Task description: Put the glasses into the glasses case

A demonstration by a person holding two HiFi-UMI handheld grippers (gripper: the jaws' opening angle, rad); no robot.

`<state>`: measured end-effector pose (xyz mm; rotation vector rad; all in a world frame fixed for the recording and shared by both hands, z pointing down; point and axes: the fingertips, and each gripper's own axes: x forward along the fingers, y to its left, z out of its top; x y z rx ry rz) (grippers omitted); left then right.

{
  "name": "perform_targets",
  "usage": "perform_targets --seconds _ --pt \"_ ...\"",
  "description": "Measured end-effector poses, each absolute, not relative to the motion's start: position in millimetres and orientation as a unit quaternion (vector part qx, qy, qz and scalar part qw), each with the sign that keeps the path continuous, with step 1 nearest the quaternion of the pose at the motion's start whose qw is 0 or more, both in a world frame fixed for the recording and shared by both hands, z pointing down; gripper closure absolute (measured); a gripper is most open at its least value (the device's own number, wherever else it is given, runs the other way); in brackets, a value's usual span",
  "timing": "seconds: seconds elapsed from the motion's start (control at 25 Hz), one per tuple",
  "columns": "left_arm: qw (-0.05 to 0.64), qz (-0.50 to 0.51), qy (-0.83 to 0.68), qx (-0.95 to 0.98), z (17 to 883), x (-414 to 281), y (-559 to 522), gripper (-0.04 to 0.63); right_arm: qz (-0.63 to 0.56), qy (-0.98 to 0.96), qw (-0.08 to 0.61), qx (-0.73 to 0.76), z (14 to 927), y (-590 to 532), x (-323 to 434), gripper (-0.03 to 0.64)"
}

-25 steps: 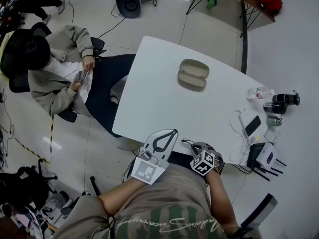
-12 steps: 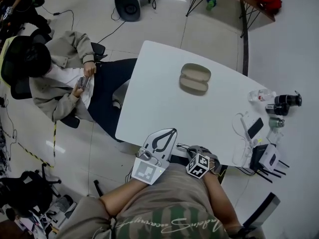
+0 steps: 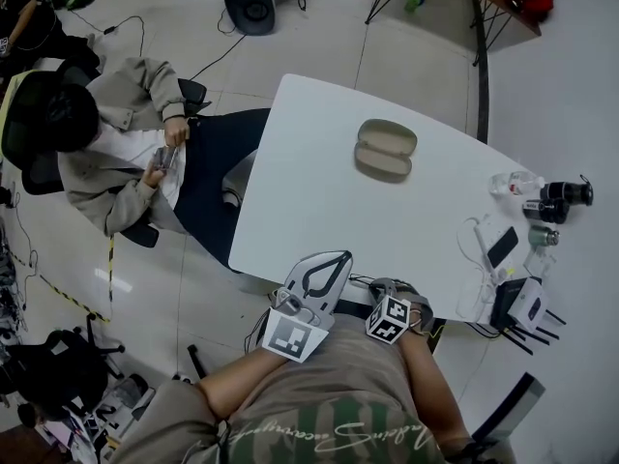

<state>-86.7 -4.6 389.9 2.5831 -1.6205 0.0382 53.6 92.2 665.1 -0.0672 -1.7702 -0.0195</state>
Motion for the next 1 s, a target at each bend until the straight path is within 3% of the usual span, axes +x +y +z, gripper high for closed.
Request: perform_targets --seconds 0.28,0.48,1.0 --pt "0.017 -0.018 -0.551 0.834 424.5 -89.8 12.2 0.589 -0.018 -0.770 0.637 -0.028 667.9 87.7 49.7 0.583" --pt "0.065 0.032 -0.539 0.839 428.4 -88.4 6.6 0.589 -0.010 -0.772 0.635 -0.024 667.5 85.6 48.5 0.583" --pt "0.064 0.022 -0.546 0.835 404.3 -89.1 -18.4 0.589 -0.012 -0.778 0.628 -0.029 664.6 72.8 43.8 0.583"
